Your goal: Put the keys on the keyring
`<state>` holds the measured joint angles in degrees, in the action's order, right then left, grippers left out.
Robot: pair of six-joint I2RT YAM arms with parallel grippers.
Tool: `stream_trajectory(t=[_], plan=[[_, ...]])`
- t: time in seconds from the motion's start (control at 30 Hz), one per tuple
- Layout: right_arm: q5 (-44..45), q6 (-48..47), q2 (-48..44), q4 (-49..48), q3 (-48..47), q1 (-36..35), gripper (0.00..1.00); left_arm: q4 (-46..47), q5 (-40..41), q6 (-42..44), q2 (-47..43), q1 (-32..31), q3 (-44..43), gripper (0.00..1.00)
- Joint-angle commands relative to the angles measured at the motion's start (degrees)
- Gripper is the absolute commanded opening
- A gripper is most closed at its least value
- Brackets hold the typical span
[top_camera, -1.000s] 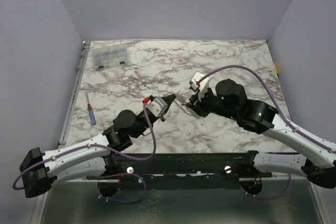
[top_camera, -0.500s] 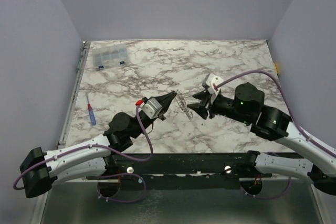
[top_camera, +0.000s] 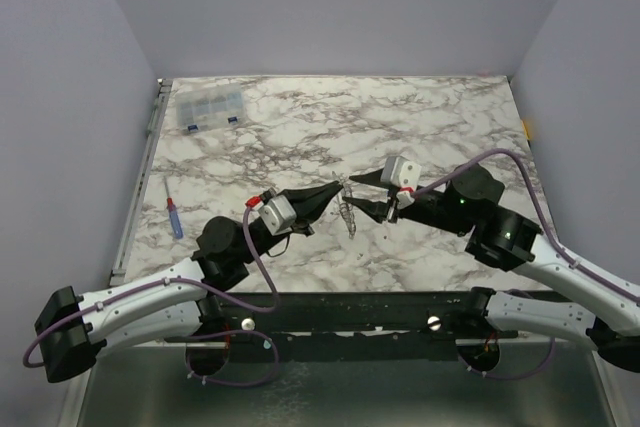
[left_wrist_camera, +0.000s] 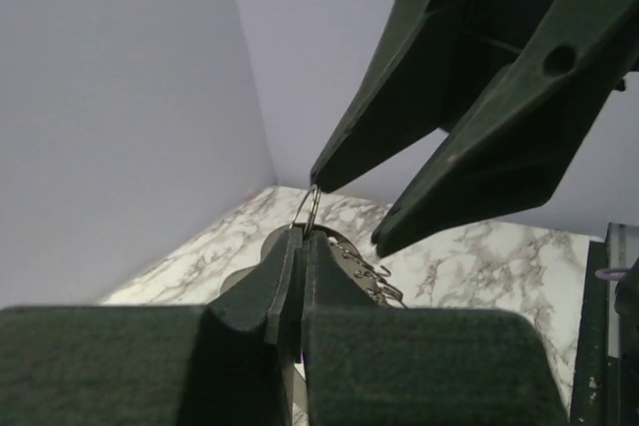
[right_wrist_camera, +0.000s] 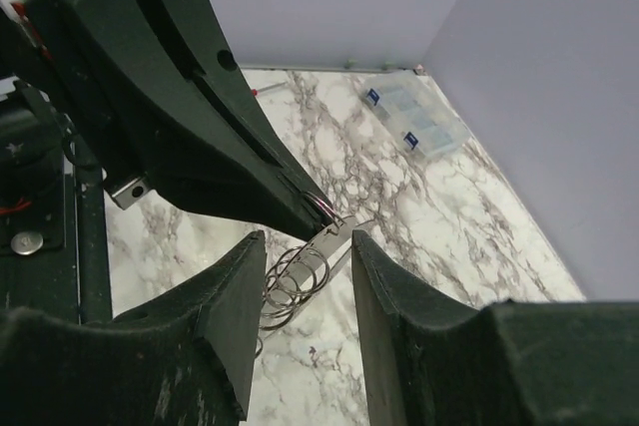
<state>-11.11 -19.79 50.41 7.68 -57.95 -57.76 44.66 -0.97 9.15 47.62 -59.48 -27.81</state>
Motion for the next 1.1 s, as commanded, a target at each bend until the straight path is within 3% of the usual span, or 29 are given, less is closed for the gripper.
stream_trajectory(t=[0.0,0.37,0.77,1.07], plan=[[-2.78,-2.72,1.67,-2.32,-1.98,-0.08,0.43,3.14,-5.66,-2.3,-1.28,0.22,-0.7,0.0],[-2.11,-3.22,2.44,-2.42,-3.31,-0.08,0.37,3.15,-6.69,-2.72,-1.91,0.25,-0.93,0.0],[-3.66,-3.22,3.91,0.49,-4.27,-0.08,0.01,3.24,-7.45,-3.12,-1.56,0.24,-1.76,0.0],[-3.34,-5.18,4.13,1.94,-5.17,-0.08,0.01,3.19,-5.76,-3.43,-2.16,0.31,-1.48,0.0]])
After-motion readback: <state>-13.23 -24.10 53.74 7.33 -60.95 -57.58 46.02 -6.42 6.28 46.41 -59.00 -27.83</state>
